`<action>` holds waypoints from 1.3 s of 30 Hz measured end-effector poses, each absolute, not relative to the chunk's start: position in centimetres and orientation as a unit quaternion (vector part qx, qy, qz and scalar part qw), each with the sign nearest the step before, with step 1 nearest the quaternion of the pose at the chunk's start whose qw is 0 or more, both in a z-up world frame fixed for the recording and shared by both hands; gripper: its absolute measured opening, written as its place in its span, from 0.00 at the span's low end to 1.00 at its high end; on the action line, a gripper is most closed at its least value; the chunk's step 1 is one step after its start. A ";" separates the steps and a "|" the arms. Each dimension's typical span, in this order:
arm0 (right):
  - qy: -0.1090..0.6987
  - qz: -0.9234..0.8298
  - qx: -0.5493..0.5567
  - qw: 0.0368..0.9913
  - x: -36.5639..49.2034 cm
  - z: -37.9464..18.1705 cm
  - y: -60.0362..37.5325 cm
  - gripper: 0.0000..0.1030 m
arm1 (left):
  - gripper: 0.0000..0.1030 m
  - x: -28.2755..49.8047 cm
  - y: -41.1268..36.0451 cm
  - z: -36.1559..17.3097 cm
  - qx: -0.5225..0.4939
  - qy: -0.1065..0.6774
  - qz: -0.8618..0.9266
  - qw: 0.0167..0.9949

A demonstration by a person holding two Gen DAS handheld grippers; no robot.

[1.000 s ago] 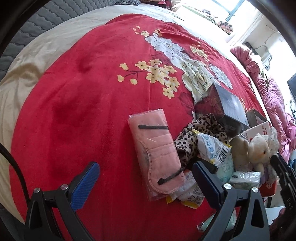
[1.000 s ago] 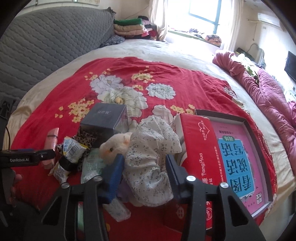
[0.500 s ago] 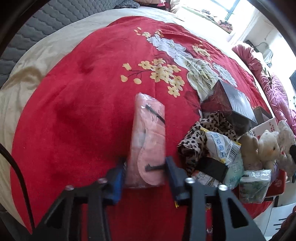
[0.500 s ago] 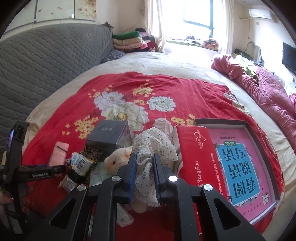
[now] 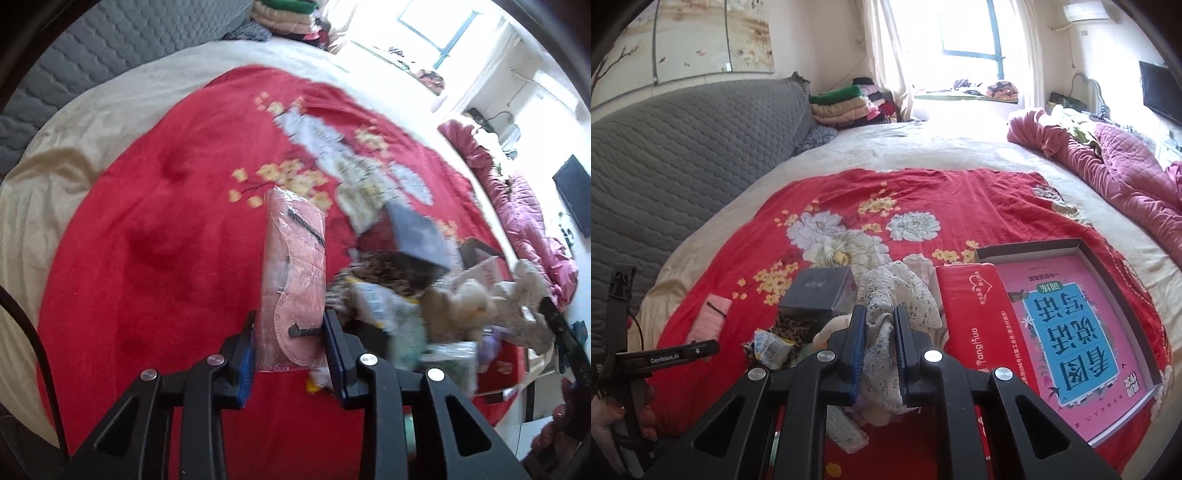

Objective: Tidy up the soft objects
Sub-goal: 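Carry the pink mask with the left tool while the right tool carries the scrunchie toward the pink box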

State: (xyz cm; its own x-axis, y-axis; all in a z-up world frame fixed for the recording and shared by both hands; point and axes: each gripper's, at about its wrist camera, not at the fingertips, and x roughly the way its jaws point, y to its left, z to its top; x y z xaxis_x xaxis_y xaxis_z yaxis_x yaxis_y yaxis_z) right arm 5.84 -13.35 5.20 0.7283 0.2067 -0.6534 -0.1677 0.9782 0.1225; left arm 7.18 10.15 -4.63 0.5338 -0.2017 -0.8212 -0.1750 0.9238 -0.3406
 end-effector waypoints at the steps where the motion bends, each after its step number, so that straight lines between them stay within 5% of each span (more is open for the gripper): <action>1: 0.352 0.101 0.029 0.930 5.7 5.4 -13.5 0.14 | 0.32 7.0 9.7 -3.9 -0.191 0.479 -0.014 0.857; 19: 0.296 0.067 0.088 0.949 2.8 9.2 -19.2 0.13 | 0.33 7.2 -4.3 3.8 -0.117 0.448 -0.134 0.876; 39: 0.264 -0.082 0.197 0.941 -0.6 8.3 -35.0 0.13 | 0.33 7.4 -22.9 3.5 -0.001 0.479 -0.245 0.843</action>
